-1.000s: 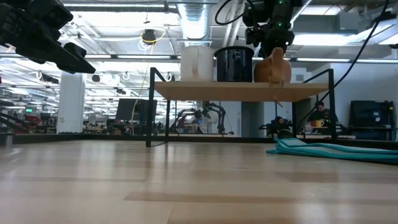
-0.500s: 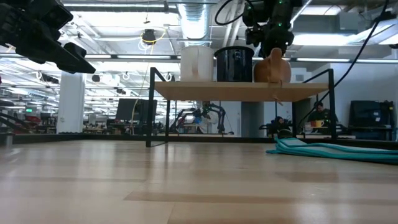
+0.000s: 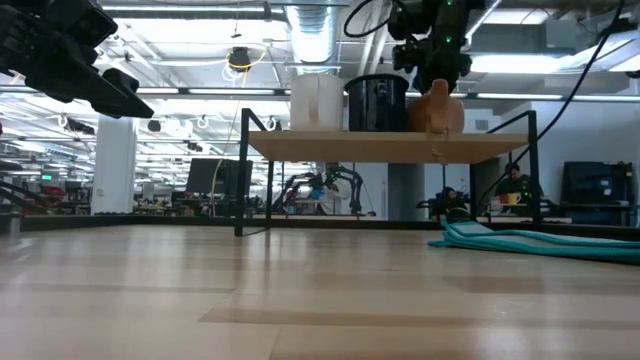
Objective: Stack small to large cups/mugs on shelf
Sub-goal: Put the brown wooden mug on the shelf
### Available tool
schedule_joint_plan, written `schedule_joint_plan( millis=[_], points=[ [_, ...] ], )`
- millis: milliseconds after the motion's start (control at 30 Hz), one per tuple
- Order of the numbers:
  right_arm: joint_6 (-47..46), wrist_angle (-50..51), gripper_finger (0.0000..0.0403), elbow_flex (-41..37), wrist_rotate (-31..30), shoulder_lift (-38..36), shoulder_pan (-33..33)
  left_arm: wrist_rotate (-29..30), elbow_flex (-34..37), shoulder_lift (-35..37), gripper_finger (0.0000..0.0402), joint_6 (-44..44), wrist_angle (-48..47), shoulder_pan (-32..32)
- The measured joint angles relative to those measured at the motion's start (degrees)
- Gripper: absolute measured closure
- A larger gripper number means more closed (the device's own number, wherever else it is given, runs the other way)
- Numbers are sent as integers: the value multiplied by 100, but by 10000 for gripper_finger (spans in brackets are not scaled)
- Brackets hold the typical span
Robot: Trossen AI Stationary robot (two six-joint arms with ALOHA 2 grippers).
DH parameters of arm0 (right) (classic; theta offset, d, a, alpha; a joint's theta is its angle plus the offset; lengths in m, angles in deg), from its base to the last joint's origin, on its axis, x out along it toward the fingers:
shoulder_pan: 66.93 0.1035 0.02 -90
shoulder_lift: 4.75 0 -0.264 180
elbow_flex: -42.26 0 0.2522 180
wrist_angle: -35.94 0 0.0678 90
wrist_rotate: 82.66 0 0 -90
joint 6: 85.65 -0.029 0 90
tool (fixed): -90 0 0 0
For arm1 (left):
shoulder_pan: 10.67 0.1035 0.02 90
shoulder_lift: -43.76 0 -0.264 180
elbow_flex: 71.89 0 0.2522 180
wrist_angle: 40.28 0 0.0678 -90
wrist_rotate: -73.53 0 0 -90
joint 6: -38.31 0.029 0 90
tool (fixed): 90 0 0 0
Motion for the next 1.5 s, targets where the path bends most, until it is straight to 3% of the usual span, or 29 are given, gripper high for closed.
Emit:
schedule_joint_plan(
  millis=[633,1267,1500],
  points=[
    [-151,-107,318,4,0,0,120,0,0,1,148,1,0,1],
    [-151,-144,212,6,-389,0,113,0,0,0,148,2,0,0],
    [-152,-150,194,4,-381,0,115,0,0,0,148,2,0,1]
  ],
)
